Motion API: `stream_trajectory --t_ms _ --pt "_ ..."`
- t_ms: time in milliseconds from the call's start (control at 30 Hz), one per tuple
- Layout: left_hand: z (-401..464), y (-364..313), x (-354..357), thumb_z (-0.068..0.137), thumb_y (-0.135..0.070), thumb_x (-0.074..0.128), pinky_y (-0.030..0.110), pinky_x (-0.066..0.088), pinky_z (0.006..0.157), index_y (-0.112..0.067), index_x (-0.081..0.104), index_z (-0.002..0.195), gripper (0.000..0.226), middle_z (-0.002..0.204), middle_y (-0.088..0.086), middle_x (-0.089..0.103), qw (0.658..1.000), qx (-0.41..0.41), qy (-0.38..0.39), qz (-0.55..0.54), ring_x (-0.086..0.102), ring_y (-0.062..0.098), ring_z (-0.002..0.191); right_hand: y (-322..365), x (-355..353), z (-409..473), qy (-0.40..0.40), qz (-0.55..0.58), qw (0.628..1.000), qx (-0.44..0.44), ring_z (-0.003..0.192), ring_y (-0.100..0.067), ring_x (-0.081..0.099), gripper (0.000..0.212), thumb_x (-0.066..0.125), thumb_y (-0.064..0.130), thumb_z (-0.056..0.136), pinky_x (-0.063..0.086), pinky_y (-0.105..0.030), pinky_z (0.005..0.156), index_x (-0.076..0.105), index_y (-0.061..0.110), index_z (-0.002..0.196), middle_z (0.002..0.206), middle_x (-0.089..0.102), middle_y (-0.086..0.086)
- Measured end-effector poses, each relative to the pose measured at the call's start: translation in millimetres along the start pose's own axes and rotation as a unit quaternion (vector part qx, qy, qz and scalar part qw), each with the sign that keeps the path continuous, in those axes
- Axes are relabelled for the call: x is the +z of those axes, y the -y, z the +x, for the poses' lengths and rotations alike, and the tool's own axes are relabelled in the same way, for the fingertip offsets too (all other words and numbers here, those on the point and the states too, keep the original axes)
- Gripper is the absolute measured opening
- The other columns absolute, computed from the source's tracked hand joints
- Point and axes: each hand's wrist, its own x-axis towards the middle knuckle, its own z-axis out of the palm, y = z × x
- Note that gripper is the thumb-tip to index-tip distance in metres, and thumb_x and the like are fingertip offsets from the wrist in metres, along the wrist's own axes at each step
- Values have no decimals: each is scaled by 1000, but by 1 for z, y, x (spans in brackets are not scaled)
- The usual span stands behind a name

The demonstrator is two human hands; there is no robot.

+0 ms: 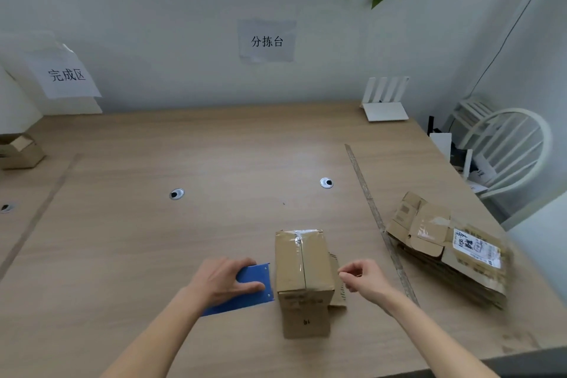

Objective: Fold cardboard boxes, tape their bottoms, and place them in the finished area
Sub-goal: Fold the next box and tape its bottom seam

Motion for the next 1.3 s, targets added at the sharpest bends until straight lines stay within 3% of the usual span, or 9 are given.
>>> stream_trajectory --t_ms 300,567,667,733,800,867,933,1067,1300 --pt "16 -8 3 77 -86 42 27 42 67 -44 59 125 65 107 -15 71 1000 12 15 19 63 9 86 -22 10 13 -11 27 999 37 71 -14 71 7 73 14 90 62 -29 71 75 19 85 80 76 -4" --pt "28 -11 23 78 -87 37 28 40 61 -41 60 120 67 99 -12 71 998 2 27 54 63 13 82 -35 42 26 -51 62 992 93 73 -17 72 11 74 15 89 63 -40 79 74 23 82 77 75 1" --pt "32 -15 37 78 -86 36 32 43 65 -38 60 118 67 99 -10 71 998 -9 30 63 64 15 84 -41 61 28 -69 94 986 120 83 -21 73 15 73 14 89 59 -44 89 78 16 103 83 76 1" --pt "34 -17 43 80 -86 36 31 41 62 -38 59 117 65 98 -10 71 997 -17 25 65 64 16 83 -40 63 28 -76 84 984 138 106 -25 69 48 73 18 90 52 -38 101 62 14 137 106 75 -2" --pt "35 -16 46 80 -86 36 29 36 57 -39 59 117 64 98 -10 70 998 -18 22 61 61 14 78 -36 57 27 -95 37 985 139 135 -26 51 76 73 23 90 39 -35 111 35 19 156 143 57 -3" --pt "35 -13 45 79 -87 35 27 34 56 -40 59 118 65 97 -11 70 999 -14 19 49 56 12 74 -25 57 24 -138 -17 986 89 146 -23 36 75 67 27 96 30 -34 117 27 21 158 161 36 -1" --pt "36 -15 44 78 -87 35 28 36 58 -41 59 120 66 98 -11 71 999 -9 13 46 55 12 72 -7 73 21 -129 -27 991 32 151 -20 27 80 61 44 97 25 -35 120 18 23 161 167 20 1" --pt "37 -23 47 79 -87 35 29 38 59 -42 56 125 67 102 -9 72 999 -3 17 40 57 13 74 15 119 22 -35 -188 980 58 155 -33 -4 131 56 84 74 8 -46 125 -23 18 157 163 -29 -13" --pt "18 -3 46 75 -89 35 25 39 59 -50 51 129 69 103 -15 70 999 -26 22 -14 59 10 76 12 115 25 1 -223 972 77 153 -37 -16 132 53 84 77 -1 -50 125 -44 22 142 157 -41 -14"
